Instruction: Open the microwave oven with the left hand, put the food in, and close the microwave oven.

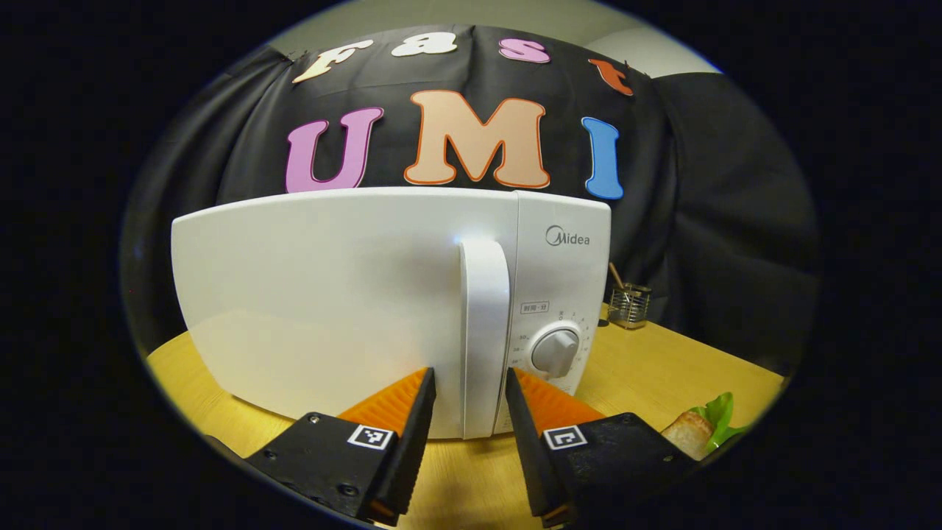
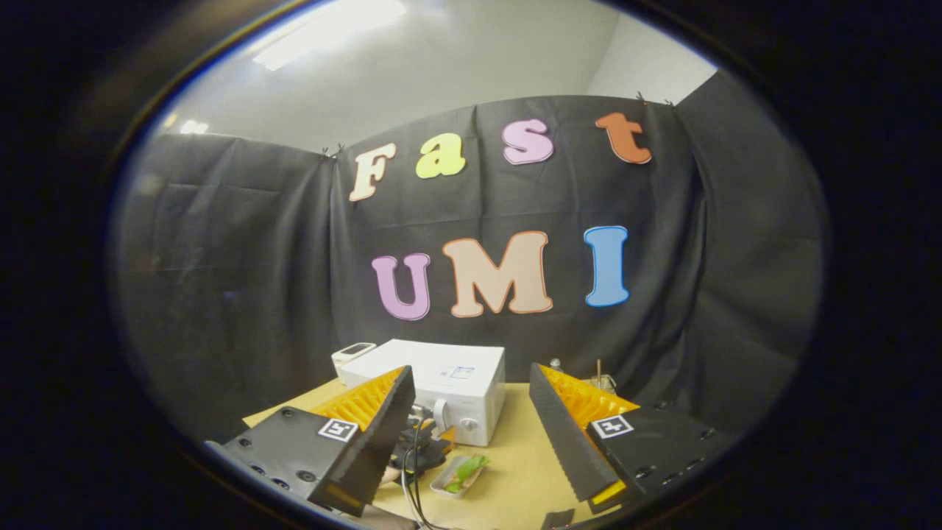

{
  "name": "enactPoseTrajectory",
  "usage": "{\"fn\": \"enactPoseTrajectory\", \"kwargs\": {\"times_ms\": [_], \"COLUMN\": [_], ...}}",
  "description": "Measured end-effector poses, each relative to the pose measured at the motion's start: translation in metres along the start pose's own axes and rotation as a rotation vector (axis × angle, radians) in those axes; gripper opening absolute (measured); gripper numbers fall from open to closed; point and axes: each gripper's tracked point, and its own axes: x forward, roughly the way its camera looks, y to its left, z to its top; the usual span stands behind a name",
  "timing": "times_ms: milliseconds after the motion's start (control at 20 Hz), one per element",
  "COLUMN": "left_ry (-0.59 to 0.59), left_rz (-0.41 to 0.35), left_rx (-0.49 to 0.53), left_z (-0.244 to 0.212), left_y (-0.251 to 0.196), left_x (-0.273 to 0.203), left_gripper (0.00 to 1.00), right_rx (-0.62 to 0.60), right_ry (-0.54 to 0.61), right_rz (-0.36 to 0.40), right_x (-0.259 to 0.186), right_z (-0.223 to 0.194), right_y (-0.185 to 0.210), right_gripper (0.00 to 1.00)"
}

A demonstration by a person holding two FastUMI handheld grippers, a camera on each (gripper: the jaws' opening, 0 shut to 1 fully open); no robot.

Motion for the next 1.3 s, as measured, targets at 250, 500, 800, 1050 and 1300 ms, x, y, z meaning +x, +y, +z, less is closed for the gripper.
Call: {"fn": "enactPoseTrajectory", "kwargs": {"times_ms": [250,500,800,1050,1300], "left_ry": [0.008,0.006,-0.015,-0.019,-0.023], "left_rz": [0.026,0.024,0.033,0.042,0.048], "left_rx": [0.011,0.001,-0.025,-0.028,-0.034], "left_z": [-0.002,-0.002,-0.002,-0.002,-0.002], "left_y": [0.006,0.000,0.000,0.000,0.000], "left_x": [0.001,0.001,0.000,-0.002,-0.002], "left_gripper": [0.51,0.27,0.22,0.17,0.17], "right_rx": [0.003,0.036,0.048,0.043,0.053], "right_ry": [0.014,0.043,0.040,0.047,0.023], "right_rz": [-0.002,0.001,-0.012,-0.031,-0.046], "right_x": [0.004,0.008,0.006,0.000,-0.002], "right_z": [-0.008,-0.019,-0.021,-0.026,-0.021], "right_y": [-0.001,-0.006,-0.014,-0.021,-0.029], "right_gripper": [0.94,0.94,0.98,0.98,0.98]}}
